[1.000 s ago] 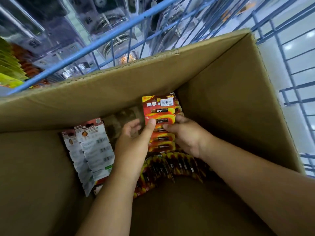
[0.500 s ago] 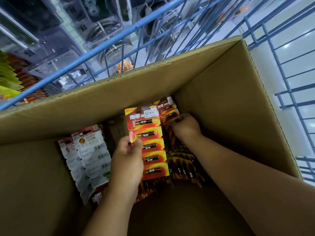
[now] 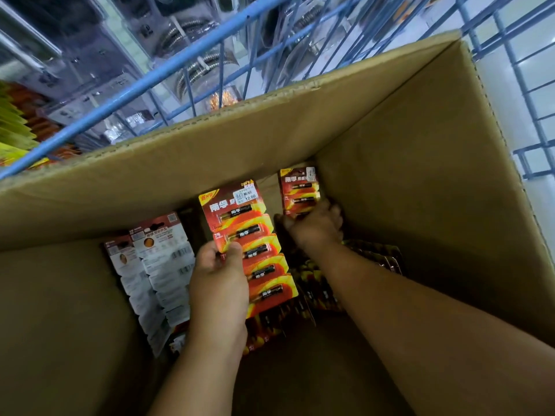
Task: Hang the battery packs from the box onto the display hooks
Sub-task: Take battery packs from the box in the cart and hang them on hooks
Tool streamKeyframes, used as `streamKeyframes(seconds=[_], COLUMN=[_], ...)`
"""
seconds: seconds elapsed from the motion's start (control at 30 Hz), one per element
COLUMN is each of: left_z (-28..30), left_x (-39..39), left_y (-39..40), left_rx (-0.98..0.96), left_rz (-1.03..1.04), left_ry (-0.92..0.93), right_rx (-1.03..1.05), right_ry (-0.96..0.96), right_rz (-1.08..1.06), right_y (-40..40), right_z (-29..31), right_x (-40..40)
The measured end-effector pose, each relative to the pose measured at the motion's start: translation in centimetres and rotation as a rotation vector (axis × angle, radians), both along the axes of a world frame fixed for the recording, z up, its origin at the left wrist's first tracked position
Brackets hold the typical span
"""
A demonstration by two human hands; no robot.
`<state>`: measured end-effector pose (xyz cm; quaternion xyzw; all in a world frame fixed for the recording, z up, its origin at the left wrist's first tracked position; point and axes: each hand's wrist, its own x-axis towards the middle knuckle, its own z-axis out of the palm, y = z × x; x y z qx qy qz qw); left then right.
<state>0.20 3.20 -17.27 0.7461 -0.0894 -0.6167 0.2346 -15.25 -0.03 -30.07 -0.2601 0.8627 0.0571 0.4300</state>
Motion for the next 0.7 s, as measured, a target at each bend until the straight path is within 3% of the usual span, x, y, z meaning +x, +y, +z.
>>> streamKeyframes(seconds=[0.27, 0.47, 0.7], left_z=[-0.2, -0.3, 5.5], left_x=[-0.1, -0.1, 0.3], left_y=[-0.2, -0.1, -0.2], left_rx=[-0.036, -0.035, -0.056], left_rz=[-0.025, 0.006, -0.074], left_ry=[-0.028, -0.024, -0.026], right_rx=[-0.104, -0.125, -0.117], right_ry=[0.044, -0.344, -0.642], right_rz=[-0.092, -0.424, -0.548], right_y=[0.4, -0.1, -0.2], right_z=[-0.5, 0.7, 8.7], right_x=[-0.1, -0.1, -1.9])
